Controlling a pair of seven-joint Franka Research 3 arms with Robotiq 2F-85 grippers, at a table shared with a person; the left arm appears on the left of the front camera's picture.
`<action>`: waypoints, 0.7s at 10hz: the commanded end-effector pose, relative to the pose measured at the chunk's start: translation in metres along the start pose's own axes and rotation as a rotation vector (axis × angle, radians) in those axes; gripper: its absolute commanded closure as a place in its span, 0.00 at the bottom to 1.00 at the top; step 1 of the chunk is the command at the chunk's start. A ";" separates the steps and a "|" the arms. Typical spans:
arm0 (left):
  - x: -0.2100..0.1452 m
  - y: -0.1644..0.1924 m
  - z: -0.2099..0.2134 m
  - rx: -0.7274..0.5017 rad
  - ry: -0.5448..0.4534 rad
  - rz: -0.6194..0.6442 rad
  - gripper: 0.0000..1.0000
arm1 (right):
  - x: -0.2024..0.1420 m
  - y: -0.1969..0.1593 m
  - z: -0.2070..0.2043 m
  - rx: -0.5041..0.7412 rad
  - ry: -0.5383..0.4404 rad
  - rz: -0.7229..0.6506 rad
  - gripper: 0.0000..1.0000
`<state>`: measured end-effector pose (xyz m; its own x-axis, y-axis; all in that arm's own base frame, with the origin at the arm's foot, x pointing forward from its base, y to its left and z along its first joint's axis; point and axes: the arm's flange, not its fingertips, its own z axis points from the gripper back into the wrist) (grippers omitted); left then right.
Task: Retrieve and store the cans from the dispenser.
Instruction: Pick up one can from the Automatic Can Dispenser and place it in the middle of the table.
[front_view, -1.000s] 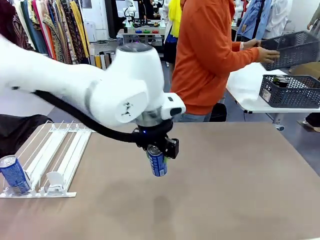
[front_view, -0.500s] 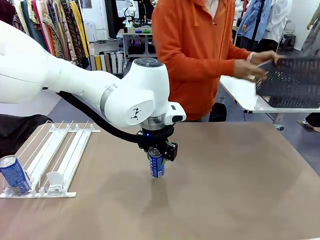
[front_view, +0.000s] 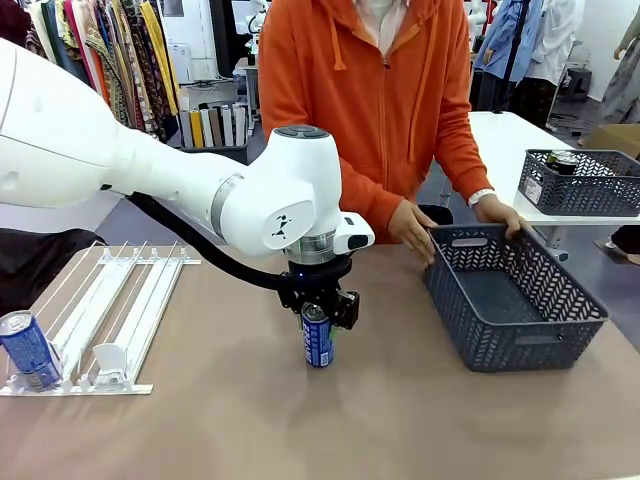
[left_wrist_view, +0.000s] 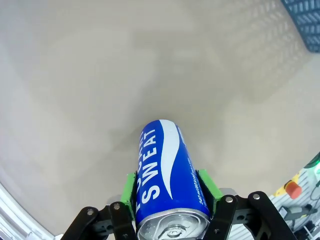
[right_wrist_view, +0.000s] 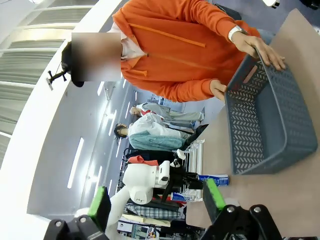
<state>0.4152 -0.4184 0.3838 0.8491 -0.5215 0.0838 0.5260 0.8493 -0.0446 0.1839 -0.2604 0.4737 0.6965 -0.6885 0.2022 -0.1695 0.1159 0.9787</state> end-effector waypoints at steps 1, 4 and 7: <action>0.002 0.001 0.009 0.006 0.000 -0.007 0.23 | 0.003 0.004 -0.002 0.020 -0.010 0.010 0.00; 0.002 0.006 0.012 0.009 -0.019 0.016 0.00 | 0.003 0.004 -0.002 0.020 -0.010 0.010 0.00; -0.025 0.030 0.082 -0.040 -0.135 0.111 0.00 | 0.003 0.004 -0.002 0.020 -0.010 0.010 0.00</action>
<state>0.4238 -0.4026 0.4364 0.8764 -0.4522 0.1658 0.4683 0.8805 -0.0740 0.1840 -0.2604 0.4736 0.6967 -0.6884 0.2019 -0.1693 0.1157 0.9787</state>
